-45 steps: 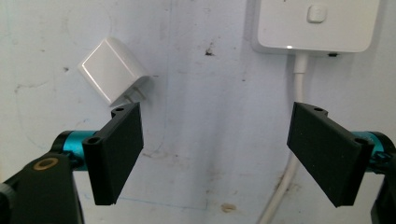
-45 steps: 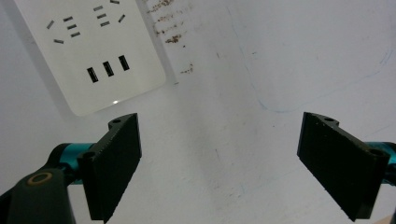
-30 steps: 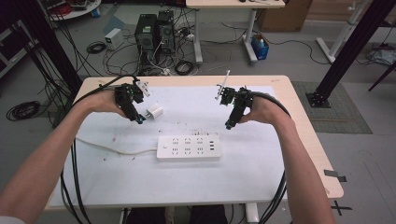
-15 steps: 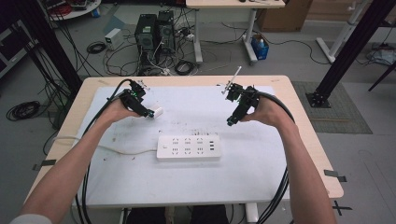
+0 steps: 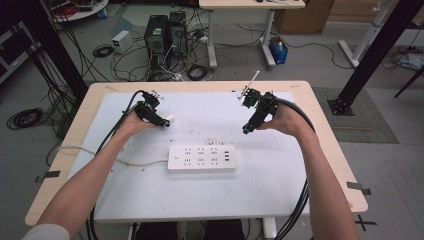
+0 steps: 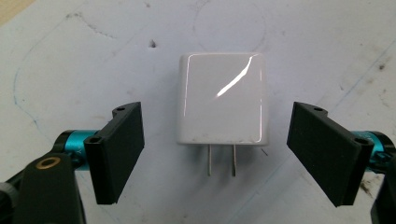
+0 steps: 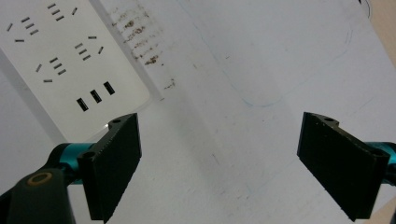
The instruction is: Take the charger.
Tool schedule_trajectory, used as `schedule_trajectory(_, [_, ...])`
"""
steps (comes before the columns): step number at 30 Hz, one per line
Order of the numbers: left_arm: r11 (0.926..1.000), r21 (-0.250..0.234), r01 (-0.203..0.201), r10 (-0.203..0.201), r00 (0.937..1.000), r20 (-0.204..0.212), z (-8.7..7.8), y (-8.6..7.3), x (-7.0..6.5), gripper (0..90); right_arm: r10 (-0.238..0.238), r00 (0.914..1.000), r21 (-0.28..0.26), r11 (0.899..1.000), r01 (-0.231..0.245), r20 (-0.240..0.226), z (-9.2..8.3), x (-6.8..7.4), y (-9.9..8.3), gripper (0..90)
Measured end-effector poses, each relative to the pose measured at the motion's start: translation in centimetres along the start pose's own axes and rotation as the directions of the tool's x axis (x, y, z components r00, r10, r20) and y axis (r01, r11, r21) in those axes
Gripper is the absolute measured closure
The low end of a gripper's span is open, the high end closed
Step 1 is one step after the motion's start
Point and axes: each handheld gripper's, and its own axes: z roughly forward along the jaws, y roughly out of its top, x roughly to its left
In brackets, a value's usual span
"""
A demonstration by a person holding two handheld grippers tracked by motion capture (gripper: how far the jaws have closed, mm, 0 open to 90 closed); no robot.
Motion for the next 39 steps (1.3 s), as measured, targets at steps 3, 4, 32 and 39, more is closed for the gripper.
schedule_trajectory(3, [1.0,0.009,-0.004,0.004,1.0,-0.003,0.2,0.0,0.1,19.0,0.003,1.0,0.004,1.0,-0.003,0.002,0.0,0.0,0.0,13.2])
schedule_trajectory(4, [1.0,0.009,0.001,-0.001,1.0,0.002,0.3,0.0,0.0,19.0,0.007,1.0,0.002,1.0,-0.007,0.002,0.0,0.0,0.0,13.1])
schedule_trajectory(32, [0.9998,0.011,-0.02,0.019,0.9995,0.023,1.1,0.0,-0.1,40.4,0.017,0.9998,0.006,1.0,-0.017,0.004,-0.2,-0.2,-0.4,13.2])
schedule_trajectory(39, [0.9994,0.011,-0.034,0.034,0.9992,0.022,1.1,0.1,-0.2,42.2,0.02,0.9998,0.009,1.0,-0.02,0.004,-0.2,-0.2,-0.3,13.2])
